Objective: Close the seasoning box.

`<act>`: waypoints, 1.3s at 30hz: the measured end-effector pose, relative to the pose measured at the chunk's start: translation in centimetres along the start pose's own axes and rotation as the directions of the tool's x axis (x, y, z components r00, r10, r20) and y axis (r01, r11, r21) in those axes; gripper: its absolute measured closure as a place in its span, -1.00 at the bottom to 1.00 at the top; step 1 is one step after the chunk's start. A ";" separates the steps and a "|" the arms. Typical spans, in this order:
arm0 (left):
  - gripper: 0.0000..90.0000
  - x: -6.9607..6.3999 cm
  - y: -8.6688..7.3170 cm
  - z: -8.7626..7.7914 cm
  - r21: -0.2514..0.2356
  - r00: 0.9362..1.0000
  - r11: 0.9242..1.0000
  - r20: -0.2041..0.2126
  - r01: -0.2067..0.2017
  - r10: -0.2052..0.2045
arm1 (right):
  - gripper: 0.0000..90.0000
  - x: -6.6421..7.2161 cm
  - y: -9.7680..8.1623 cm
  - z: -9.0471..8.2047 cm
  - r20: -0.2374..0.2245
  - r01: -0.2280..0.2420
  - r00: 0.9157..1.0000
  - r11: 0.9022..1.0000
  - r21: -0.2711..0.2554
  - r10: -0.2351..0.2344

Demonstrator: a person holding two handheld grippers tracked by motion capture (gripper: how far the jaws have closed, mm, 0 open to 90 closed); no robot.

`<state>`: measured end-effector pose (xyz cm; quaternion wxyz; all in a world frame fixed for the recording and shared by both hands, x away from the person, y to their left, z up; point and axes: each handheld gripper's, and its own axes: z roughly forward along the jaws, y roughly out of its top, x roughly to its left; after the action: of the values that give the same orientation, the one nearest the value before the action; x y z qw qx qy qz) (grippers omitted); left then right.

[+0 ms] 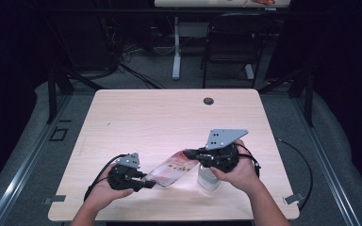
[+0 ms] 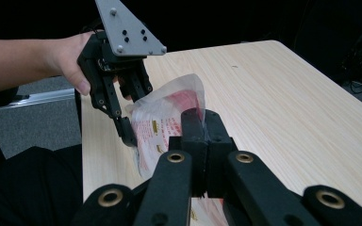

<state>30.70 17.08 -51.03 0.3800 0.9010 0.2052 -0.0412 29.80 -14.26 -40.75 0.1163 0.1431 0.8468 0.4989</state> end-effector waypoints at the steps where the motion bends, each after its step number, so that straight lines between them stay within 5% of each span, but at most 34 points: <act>1: 0.59 0.0 0.1 -0.1 0.004 1.000 1.000 -0.005 0.003 -0.003 | 1.00 0.0 0.0 0.0 -0.001 0.001 1.000 1.000 0.004 -0.001; 14: 0.59 -0.6 1.8 -1.6 0.085 0.999 0.996 -0.030 -0.017 0.019 | 1.00 -0.2 -0.7 -0.9 -0.005 -0.039 0.999 0.999 -0.036 0.039; 39: 0.59 -0.8 3.4 -3.3 0.123 1.000 0.992 -0.021 -0.014 0.016 | 1.00 -0.7 -1.8 -1.7 -0.007 -0.093 0.996 0.994 -0.065 0.093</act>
<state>31.02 17.00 -46.26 0.3219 0.9246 0.1995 -0.0412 29.65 -16.72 -41.48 0.0961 0.1774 0.8226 0.5316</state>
